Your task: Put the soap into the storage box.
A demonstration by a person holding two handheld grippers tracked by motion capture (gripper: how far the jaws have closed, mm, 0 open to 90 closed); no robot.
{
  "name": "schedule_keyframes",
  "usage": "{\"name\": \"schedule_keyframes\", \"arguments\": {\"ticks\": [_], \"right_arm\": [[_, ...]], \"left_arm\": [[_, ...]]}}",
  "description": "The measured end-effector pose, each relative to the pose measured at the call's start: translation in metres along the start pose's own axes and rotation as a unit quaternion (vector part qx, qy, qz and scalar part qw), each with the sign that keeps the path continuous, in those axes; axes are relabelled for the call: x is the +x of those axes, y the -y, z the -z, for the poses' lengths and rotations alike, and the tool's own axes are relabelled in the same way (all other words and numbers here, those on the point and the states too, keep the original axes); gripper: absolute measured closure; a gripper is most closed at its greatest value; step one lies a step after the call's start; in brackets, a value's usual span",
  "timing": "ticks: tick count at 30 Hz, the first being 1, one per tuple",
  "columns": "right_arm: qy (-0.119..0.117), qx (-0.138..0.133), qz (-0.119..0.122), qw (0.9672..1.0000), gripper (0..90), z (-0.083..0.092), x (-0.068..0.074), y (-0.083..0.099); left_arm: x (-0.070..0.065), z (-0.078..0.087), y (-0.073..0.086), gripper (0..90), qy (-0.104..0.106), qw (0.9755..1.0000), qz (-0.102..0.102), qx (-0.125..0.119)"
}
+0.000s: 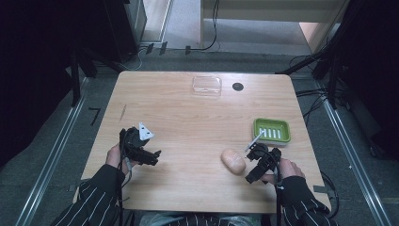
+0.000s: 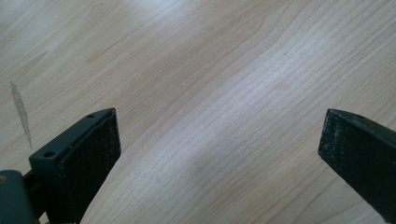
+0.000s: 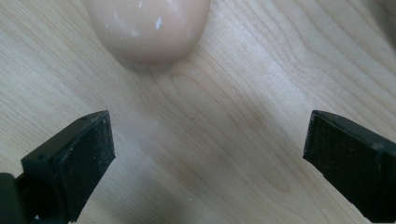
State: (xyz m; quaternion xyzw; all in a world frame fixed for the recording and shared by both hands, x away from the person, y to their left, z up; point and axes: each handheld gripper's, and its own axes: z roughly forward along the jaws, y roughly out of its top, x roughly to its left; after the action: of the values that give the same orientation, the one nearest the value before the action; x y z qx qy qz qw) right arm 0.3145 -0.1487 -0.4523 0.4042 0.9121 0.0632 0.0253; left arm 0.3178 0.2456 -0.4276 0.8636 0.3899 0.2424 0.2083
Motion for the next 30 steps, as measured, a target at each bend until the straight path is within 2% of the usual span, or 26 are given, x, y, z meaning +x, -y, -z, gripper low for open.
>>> {"name": "schedule_keyframes", "arguments": {"ticks": [7, 13, 19, 24, 30], "right_arm": [[-0.003, -0.002, 0.011, 0.9999, 2.4, 0.001, 0.003, -0.001], [0.005, -0.002, 0.018, 0.9998, 2.3, 0.001, 0.006, -0.005], [0.004, 0.002, 0.034, 0.9994, 2.3, 0.0, 0.01, -0.008], [0.012, -0.015, 0.039, 0.9991, 2.4, 0.004, 0.011, -0.011], [0.017, -0.02, 0.047, 0.9986, 2.4, 0.005, 0.014, -0.015]], "left_arm": [[0.0, 0.0, 0.0, 0.0, -0.002, 1.0, 0.0, -0.001], [0.0, 0.0, 0.001, 0.0, -0.005, 1.0, 0.003, 0.001], [0.0, 0.0, 0.001, 0.0, -0.004, 1.0, 0.004, 0.001], [0.001, -0.001, 0.002, 0.0, -0.004, 1.0, 0.002, 0.002], [0.002, 0.0, 0.003, 0.0, -0.007, 1.0, 0.005, 0.004]]}}
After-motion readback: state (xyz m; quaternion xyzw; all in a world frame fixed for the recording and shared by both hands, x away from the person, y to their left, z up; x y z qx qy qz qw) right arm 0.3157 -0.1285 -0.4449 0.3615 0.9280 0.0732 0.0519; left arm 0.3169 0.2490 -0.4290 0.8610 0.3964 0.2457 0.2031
